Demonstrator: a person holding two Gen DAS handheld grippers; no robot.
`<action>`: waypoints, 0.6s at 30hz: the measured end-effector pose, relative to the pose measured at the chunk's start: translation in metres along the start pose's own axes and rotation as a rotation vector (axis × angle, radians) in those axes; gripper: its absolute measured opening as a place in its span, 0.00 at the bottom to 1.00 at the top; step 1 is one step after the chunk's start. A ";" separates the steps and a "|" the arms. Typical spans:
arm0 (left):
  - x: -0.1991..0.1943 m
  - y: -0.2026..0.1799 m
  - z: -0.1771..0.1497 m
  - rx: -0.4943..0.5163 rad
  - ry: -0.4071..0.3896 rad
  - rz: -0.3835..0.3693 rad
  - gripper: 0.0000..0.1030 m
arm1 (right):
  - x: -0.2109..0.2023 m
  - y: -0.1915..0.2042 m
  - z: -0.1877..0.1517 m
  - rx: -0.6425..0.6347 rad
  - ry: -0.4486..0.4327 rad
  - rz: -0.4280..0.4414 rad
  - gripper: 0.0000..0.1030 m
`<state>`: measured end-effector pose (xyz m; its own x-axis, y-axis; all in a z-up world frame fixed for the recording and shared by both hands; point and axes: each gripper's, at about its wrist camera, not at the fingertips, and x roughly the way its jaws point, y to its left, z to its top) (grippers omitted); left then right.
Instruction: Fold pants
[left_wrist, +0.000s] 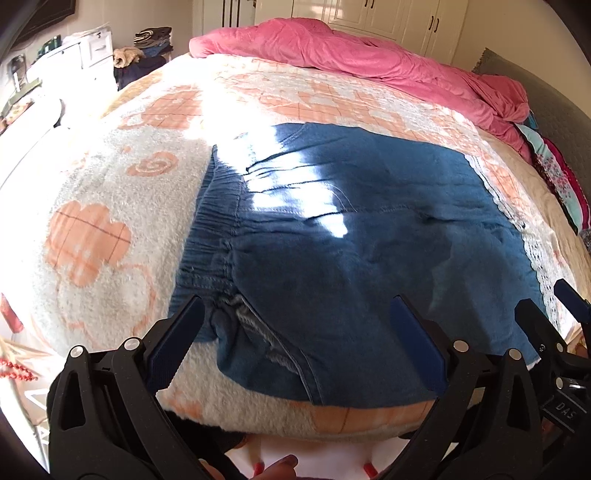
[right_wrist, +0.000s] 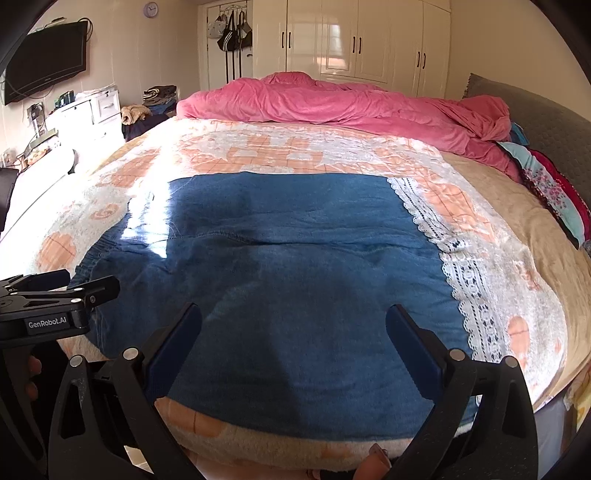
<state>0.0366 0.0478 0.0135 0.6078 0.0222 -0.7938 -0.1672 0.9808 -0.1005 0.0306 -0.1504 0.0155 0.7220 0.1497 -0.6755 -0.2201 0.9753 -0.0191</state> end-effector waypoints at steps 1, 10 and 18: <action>0.002 0.002 0.003 -0.006 -0.002 0.006 0.91 | 0.003 0.001 0.002 -0.004 0.000 -0.001 0.96; 0.021 0.034 0.041 -0.067 -0.006 0.033 0.91 | 0.040 0.014 0.046 -0.055 0.015 0.040 0.96; 0.045 0.072 0.087 -0.151 -0.010 0.046 0.91 | 0.084 0.017 0.088 -0.101 0.065 0.104 0.96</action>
<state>0.1195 0.1359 0.0228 0.6041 0.0687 -0.7939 -0.3090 0.9385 -0.1539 0.1450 -0.1073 0.0235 0.6485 0.2350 -0.7240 -0.3588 0.9332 -0.0185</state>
